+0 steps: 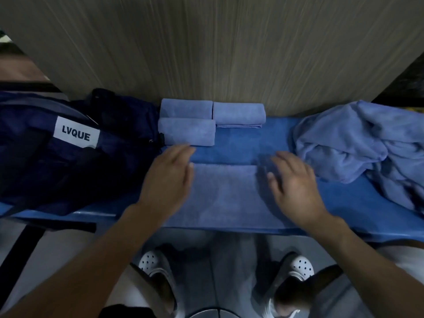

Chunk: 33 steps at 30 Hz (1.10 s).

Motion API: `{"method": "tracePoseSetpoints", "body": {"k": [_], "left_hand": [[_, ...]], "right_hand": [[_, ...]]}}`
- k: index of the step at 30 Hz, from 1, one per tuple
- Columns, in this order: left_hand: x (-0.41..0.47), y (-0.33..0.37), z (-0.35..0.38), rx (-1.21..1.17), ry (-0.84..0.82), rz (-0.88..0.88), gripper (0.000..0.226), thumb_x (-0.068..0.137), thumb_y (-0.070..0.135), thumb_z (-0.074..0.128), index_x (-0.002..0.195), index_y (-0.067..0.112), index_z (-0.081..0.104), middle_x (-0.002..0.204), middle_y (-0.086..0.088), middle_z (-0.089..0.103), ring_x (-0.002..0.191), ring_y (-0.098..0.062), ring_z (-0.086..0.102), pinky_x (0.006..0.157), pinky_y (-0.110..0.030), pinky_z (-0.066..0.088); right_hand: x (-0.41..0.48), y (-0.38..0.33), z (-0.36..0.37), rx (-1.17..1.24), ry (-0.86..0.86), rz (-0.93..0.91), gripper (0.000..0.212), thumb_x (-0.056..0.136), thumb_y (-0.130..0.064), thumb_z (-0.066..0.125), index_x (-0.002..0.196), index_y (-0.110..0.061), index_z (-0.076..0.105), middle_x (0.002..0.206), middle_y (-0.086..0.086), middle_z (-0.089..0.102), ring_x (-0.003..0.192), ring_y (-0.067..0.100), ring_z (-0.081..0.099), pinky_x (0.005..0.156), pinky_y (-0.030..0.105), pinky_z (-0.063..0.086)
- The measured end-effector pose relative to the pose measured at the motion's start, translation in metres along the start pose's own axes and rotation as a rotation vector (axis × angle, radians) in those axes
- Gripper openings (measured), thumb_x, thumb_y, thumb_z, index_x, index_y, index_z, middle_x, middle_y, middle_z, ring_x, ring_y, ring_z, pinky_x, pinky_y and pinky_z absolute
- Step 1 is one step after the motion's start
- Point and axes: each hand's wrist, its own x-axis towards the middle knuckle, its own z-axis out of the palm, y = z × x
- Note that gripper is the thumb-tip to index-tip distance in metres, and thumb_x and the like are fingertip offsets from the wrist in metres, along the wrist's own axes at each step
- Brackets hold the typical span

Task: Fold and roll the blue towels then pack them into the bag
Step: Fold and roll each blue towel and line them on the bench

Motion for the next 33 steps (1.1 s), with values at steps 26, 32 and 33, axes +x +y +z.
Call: {"method": "tracePoseSetpoints", "body": {"k": [26, 32, 33], "left_hand": [[-0.041, 0.018, 0.053, 0.280, -0.399, 0.243, 0.064, 0.097, 0.059, 0.022, 0.155, 0.032, 0.021, 0.164, -0.002, 0.012, 0.151, -0.030, 0.006, 0.114, -0.066, 0.012], [-0.044, 0.007, 0.048, 0.297, -0.422, 0.217, 0.061, 0.093, 0.070, 0.011, 0.151, 0.051, 0.006, 0.165, 0.001, -0.005, 0.149, -0.039, -0.005, 0.110, -0.073, 0.005], [-0.045, 0.006, 0.048, 0.306, -0.430, 0.213, 0.062, 0.092, 0.071, 0.010, 0.151, 0.050, 0.006, 0.165, 0.000, -0.005, 0.149, -0.039, -0.005, 0.110, -0.073, 0.006]], "right_hand": [[-0.020, -0.025, 0.027, -0.198, -0.444, -0.219, 0.062, 0.098, -0.057, 0.002, 0.149, -0.033, 0.027, 0.159, 0.001, 0.024, 0.147, 0.026, 0.021, 0.113, 0.057, 0.013], [-0.009, -0.005, 0.027, -0.206, -0.450, -0.130, 0.067, 0.092, -0.064, -0.008, 0.151, -0.041, 0.012, 0.161, -0.005, 0.013, 0.149, 0.022, 0.012, 0.117, 0.056, 0.008], [-0.007, -0.002, 0.026, -0.207, -0.443, -0.107, 0.068, 0.091, -0.065, -0.011, 0.151, -0.041, 0.011, 0.161, -0.005, 0.012, 0.149, 0.022, 0.012, 0.118, 0.056, 0.006]]}}
